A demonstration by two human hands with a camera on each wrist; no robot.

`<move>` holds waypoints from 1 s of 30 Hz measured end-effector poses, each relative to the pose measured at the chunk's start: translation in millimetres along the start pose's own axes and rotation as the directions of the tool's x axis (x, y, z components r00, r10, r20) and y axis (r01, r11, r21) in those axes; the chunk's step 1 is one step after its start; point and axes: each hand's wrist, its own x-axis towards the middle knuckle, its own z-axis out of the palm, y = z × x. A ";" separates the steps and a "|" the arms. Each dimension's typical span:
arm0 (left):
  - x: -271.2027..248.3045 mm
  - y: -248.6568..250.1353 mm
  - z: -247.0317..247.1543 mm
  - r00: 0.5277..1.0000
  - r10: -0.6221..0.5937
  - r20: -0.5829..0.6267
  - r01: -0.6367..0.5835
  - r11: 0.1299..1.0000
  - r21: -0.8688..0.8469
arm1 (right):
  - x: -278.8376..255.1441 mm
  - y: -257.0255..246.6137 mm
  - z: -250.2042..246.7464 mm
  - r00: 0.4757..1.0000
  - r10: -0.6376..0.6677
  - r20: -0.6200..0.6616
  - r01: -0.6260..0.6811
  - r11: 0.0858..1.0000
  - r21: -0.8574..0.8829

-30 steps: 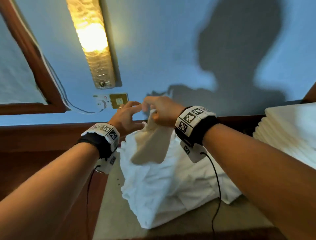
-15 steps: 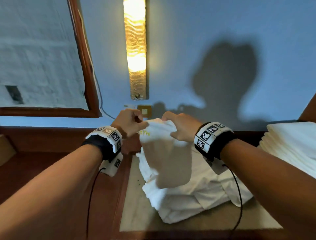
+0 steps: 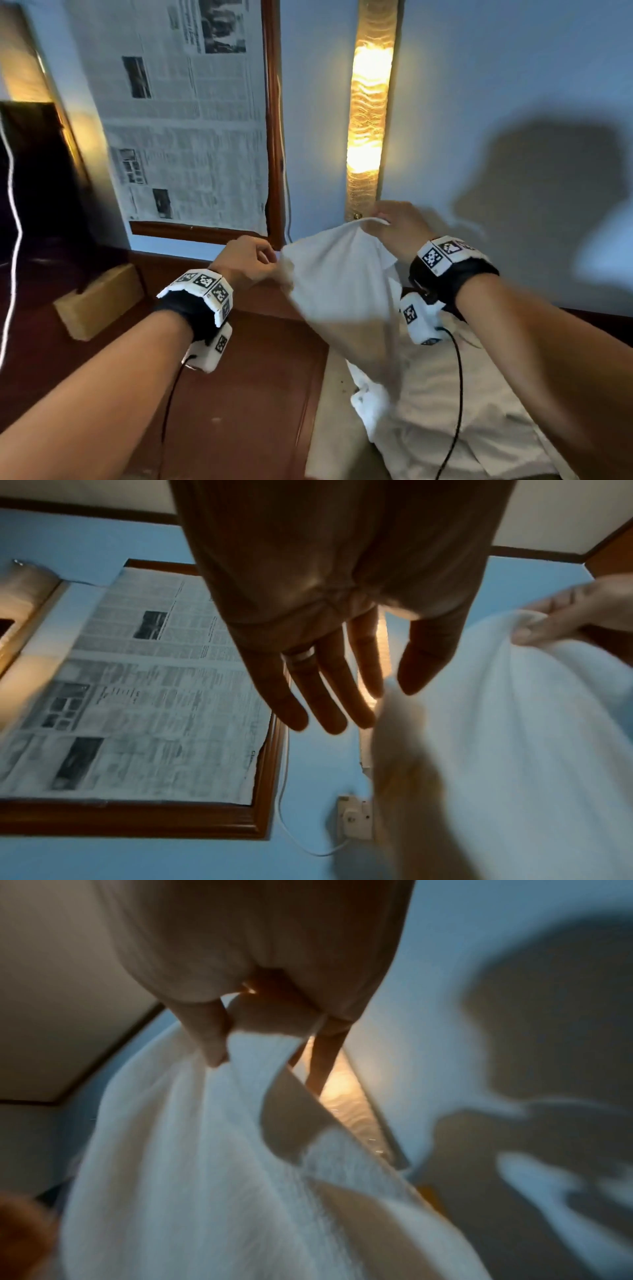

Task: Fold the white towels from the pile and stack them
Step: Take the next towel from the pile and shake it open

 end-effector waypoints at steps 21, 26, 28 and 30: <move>71.2 -37.4 11.1 0.995 0.074 0.072 -0.054 0.967 -0.249 | 71.3 34.5 87.1 0.982 0.034 0.184 -0.053 0.994 0.097; 80.0 -26.4 24.1 0.993 0.081 -0.085 -0.104 0.940 -0.326 | 105.8 0.6 123.5 0.968 -0.159 0.195 0.160 0.987 0.011; 87.1 -30.4 20.1 0.982 0.027 -0.186 -0.102 0.909 -0.403 | 113.7 -0.8 129.8 0.967 -0.179 0.179 0.182 0.983 0.003; 92.7 -41.9 9.5 0.974 -0.002 -0.228 -0.097 0.903 -0.418 | 114.5 3.1 133.5 0.962 -0.173 0.211 0.180 0.984 -0.012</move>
